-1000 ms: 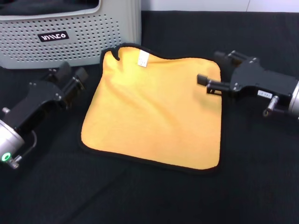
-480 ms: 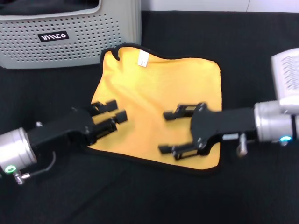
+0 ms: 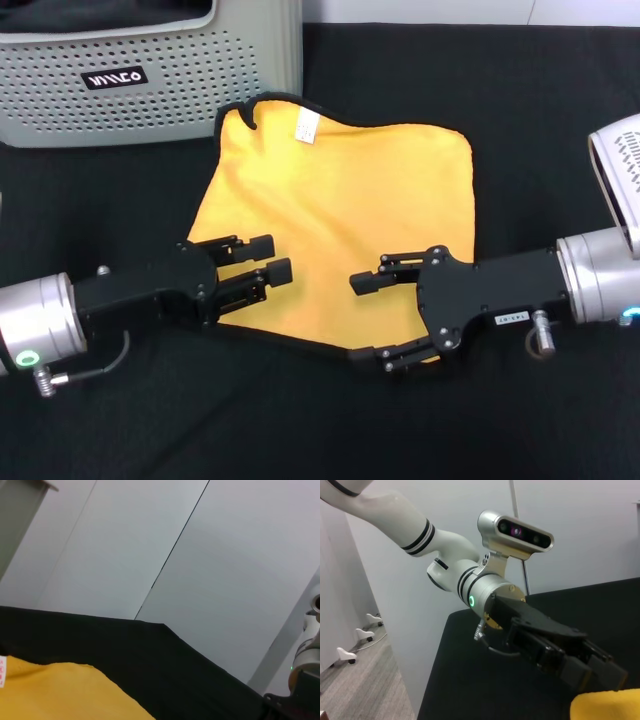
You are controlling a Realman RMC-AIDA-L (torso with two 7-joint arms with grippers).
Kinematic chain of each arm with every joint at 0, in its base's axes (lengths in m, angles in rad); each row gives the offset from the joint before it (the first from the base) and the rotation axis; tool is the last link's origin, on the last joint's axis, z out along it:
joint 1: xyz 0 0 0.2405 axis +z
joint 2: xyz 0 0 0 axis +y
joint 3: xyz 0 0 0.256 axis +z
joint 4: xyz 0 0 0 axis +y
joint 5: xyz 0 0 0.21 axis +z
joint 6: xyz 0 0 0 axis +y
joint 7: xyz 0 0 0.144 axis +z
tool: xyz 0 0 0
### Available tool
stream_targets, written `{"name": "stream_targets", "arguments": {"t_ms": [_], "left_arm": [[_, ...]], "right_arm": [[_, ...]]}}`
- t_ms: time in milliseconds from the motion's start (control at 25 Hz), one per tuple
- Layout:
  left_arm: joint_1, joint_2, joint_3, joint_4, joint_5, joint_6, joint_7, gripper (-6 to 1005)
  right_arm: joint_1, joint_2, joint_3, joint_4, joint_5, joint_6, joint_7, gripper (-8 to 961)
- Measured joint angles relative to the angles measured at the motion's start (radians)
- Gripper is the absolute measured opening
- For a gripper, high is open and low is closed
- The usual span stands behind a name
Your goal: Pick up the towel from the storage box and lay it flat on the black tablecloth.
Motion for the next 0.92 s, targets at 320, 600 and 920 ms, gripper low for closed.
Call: {"name": "stream_targets", "arguments": {"t_ms": [320, 600, 920], "left_arm": [[-0.012, 0.001, 0.000, -0.001, 0.011, 0.002, -0.025, 510], [-0.013, 0.000, 0.000, -0.001, 0.022, 0.004, -0.038, 510], [-0.005, -0.006, 0.000, -0.001, 0.037, 0.005, -0.040, 510]], "right_arm": [[-0.002, -0.002, 0.001, -0.002, -0.013, 0.000, -0.002, 813], [-0.008, -0.003, 0.011, -0.005, -0.023, 0.016, 0.001, 813], [-0.021, -0.017, 0.031, -0.011, -0.027, 0.085, -0.001, 813]]}}
